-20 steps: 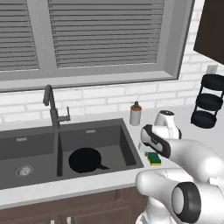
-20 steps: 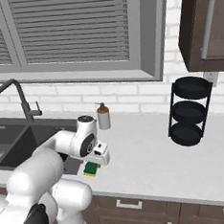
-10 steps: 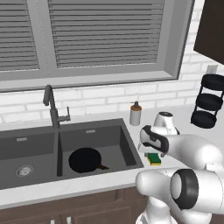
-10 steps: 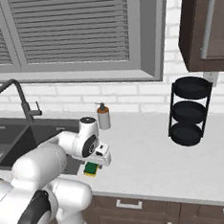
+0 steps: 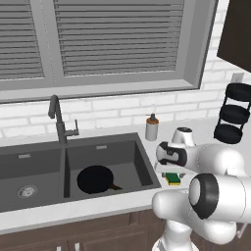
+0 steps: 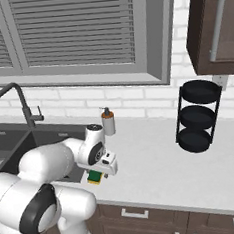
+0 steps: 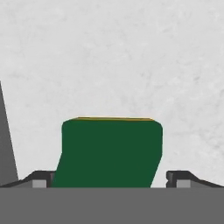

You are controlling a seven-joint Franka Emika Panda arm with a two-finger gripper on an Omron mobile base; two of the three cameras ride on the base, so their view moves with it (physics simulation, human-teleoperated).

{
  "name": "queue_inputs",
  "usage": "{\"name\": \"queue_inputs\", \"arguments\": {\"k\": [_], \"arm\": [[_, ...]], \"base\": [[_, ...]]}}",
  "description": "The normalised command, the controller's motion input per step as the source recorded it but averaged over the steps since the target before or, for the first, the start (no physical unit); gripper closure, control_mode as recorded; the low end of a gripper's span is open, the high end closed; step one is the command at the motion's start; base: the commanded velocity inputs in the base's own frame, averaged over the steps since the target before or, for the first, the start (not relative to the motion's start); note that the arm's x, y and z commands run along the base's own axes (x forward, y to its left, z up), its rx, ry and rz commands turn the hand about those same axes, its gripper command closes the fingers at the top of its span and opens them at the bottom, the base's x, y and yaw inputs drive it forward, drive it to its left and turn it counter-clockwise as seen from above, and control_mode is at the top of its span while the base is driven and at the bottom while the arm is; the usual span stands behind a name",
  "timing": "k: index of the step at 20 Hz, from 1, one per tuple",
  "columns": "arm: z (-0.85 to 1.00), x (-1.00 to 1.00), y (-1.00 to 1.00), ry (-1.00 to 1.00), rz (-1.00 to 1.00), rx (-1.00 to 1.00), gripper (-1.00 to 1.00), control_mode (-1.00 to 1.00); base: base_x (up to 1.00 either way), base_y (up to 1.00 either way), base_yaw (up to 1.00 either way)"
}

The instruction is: Pick the pan and sponge and place them into the sink. Then turn on the water.

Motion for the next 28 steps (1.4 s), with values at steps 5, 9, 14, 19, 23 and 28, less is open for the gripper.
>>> {"name": "queue_inputs", "arguments": {"k": [5,9,14,19,23,28], "arm": [[-0.2,0.0,0.04,0.0,0.0,0.0,-1.0,-1.0],[-0.3,0.0,0.09,0.0,0.0,-0.01,1.0,-1.0],[-0.13,0.0,0.03,0.0,0.0,0.0,1.0,-1.0],[0.0,0.0,0.0,0.0,0.0,0.0,1.0,-1.0],[0.3,-0.06,0.12,0.0,0.0,0.0,1.0,-1.0],[0.54,-0.04,0.46,0.0,0.0,0.0,1.0,-1.0]], "base": [[0.0,0.0,0.0],[0.0,0.0,0.0],[0.0,0.0,0.0],[0.0,0.0,0.0],[0.0,0.0,0.0],[0.0,0.0,0.0]]}}
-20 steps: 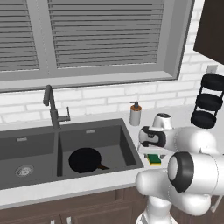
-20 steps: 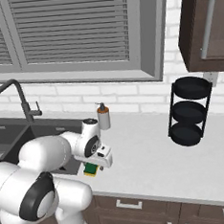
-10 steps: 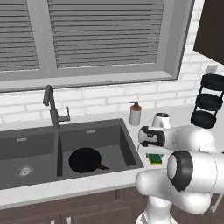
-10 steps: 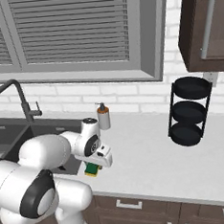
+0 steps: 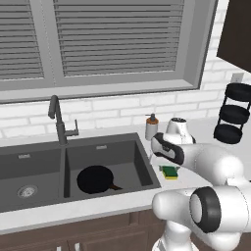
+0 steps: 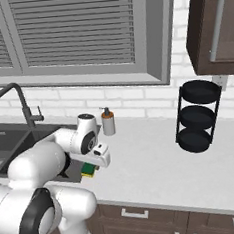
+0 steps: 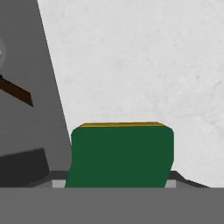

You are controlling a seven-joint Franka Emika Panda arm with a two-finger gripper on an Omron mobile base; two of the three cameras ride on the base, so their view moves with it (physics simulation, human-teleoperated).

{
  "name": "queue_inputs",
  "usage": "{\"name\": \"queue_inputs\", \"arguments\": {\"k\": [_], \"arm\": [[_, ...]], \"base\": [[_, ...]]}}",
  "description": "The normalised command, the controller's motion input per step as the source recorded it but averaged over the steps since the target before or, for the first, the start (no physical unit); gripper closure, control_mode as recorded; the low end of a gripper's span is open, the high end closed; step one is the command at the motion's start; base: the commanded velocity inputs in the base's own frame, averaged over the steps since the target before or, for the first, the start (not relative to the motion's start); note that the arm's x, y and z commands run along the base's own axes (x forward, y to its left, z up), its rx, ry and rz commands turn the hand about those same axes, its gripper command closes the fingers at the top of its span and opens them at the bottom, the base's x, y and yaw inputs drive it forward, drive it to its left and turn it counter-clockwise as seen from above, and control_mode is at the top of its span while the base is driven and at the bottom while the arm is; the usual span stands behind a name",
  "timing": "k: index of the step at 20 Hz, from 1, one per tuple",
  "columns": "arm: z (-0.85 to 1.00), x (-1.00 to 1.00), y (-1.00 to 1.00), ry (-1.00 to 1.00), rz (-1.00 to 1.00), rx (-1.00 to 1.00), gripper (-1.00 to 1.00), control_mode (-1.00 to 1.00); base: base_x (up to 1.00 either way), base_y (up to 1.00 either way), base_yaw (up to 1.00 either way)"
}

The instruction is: Pick the pan and sponge and place them into the sink. Then turn on the water.

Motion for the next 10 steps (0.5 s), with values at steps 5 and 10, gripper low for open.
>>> {"name": "queue_inputs", "arguments": {"k": [5,10], "arm": [[0.45,0.0,0.64,0.0,0.0,0.0,1.0,-1.0],[0.29,0.05,0.67,0.0,0.0,0.0,1.0,-1.0]], "base": [[0.0,0.0,0.0],[0.0,0.0,0.0]]}}
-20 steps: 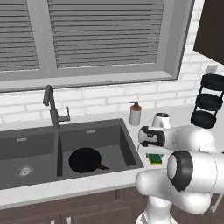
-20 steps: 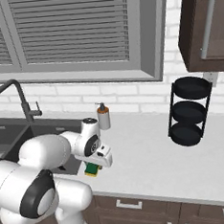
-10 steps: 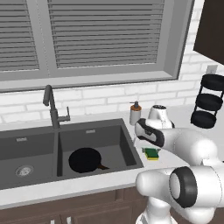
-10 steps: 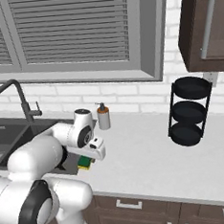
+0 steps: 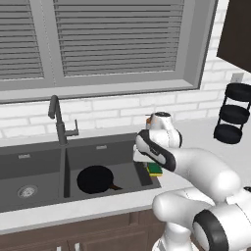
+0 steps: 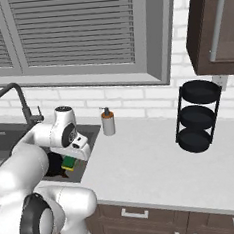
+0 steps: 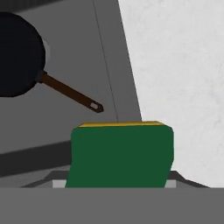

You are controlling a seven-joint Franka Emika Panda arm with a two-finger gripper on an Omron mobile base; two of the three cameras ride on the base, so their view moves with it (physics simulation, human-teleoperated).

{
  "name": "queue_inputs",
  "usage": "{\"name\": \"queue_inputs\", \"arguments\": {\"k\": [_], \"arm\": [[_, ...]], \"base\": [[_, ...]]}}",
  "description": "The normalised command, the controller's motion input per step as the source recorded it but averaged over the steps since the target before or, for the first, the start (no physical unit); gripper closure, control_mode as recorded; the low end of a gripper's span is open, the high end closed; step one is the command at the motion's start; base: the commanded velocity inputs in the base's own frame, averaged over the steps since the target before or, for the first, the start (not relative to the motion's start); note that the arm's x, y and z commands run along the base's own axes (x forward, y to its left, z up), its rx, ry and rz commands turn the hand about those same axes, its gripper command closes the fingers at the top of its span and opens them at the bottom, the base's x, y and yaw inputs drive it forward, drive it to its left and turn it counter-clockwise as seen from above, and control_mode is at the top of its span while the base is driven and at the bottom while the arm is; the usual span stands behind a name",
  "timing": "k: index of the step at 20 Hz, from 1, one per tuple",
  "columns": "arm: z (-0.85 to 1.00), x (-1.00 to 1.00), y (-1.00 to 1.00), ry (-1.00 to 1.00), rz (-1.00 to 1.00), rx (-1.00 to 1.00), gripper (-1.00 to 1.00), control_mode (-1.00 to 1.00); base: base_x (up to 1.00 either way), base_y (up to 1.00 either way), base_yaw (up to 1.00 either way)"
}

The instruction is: Pick the pan and sponge and place them into the sink. Then turn on the water.

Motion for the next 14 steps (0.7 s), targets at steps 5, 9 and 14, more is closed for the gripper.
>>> {"name": "queue_inputs", "arguments": {"k": [5,9,14], "arm": [[0.07,0.25,0.78,0.0,0.02,0.0,1.0,-1.0],[0.0,0.32,0.8,0.0,0.03,0.0,1.0,-1.0],[0.0,0.3,0.67,0.01,0.01,0.0,1.0,-1.0]], "base": [[0.0,0.0,0.0],[0.0,0.0,0.0],[0.0,0.0,0.0]]}}
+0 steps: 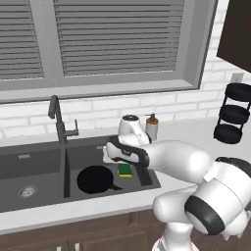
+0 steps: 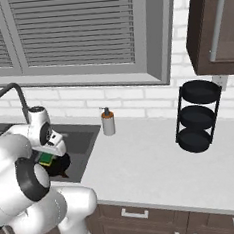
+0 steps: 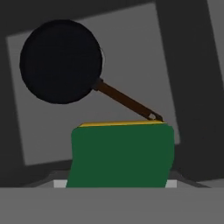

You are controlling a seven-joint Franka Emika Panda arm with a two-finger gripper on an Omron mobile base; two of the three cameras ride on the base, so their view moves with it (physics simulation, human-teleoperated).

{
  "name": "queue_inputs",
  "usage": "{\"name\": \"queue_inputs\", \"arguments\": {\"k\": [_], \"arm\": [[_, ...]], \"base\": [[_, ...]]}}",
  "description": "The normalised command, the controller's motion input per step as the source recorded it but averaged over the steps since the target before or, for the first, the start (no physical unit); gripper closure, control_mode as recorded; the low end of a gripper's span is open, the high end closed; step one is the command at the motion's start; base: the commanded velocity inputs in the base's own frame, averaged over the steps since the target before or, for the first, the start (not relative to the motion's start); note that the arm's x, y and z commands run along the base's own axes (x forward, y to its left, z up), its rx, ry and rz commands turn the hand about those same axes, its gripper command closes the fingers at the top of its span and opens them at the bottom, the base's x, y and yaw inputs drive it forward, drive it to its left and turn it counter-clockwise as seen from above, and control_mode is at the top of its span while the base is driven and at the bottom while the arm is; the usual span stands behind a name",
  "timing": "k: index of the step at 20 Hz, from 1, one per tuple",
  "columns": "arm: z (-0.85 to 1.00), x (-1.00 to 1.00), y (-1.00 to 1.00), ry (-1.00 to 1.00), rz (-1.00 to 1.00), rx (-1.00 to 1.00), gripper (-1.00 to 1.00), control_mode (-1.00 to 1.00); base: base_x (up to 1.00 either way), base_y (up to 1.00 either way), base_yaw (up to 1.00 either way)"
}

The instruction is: Pick the pan and sponge and place them into the sink. Then turn on the water.

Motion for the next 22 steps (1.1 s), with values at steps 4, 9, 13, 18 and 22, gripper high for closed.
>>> {"name": "queue_inputs", "arguments": {"k": [4,9,13,18,22], "arm": [[0.0,0.24,0.52,0.01,0.0,0.0,1.0,-1.0],[-0.12,0.3,0.4,0.01,0.0,-0.01,1.0,-1.0],[-0.38,0.33,0.19,0.0,0.0,-0.01,1.0,-1.0],[-0.47,0.27,0.16,0.0,0.0,-0.01,1.0,-1.0],[-0.44,0.31,0.16,0.0,0.0,-0.01,1.0,-1.0]], "base": [[0.0,0.0,0.0],[0.0,0.0,0.0],[0.0,0.0,0.0],[0.0,0.0,0.0],[0.0,0.0,0.0]]}}
